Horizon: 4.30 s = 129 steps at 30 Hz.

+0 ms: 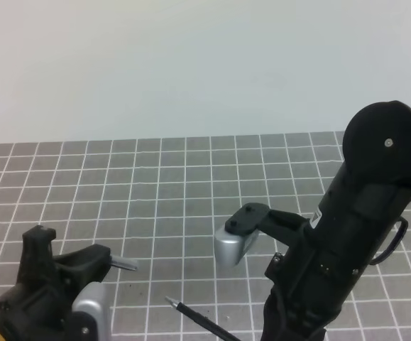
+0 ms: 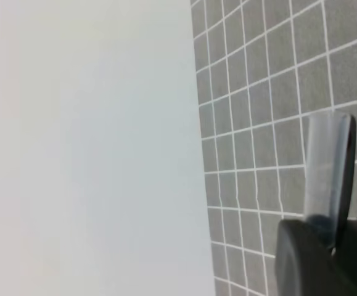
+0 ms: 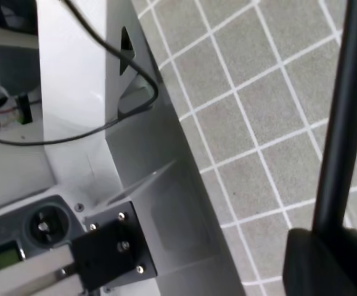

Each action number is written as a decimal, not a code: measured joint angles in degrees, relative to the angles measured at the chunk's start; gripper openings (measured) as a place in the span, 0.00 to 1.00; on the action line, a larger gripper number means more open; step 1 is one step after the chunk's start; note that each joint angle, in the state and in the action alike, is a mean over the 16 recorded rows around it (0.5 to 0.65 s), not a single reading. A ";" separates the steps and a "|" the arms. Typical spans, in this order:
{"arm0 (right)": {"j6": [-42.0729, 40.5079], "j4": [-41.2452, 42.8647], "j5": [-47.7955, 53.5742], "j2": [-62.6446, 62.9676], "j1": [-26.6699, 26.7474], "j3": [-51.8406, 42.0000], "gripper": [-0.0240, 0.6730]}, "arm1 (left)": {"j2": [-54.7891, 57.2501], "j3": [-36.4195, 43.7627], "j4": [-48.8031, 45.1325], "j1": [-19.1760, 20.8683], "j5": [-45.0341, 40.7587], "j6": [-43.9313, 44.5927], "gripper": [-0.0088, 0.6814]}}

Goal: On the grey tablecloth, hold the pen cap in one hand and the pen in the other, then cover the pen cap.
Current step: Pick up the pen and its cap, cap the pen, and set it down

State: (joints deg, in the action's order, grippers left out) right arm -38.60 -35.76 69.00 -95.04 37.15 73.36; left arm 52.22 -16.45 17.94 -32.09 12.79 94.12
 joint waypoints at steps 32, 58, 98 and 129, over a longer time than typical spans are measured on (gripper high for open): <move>-2.18 -0.63 0.00 0.00 0.19 0.11 0.13 | 0.00 0.04 -0.28 -6.08 -3.95 3.17 0.01; -3.61 -1.51 0.00 0.00 0.19 0.11 0.13 | 0.00 -0.30 -2.49 -6.08 -3.59 3.21 0.01; -5.63 -1.09 0.00 0.00 0.19 0.00 0.13 | 0.00 -1.16 -9.05 -12.27 -2.95 0.72 0.01; -5.55 -2.55 0.11 0.00 0.22 -0.44 0.13 | 0.00 -1.16 -12.59 -16.71 -3.42 -1.56 0.01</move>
State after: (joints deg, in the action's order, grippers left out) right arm -44.15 -38.31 69.11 -95.04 37.38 72.92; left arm 52.22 -17.62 5.35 -48.81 9.37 92.56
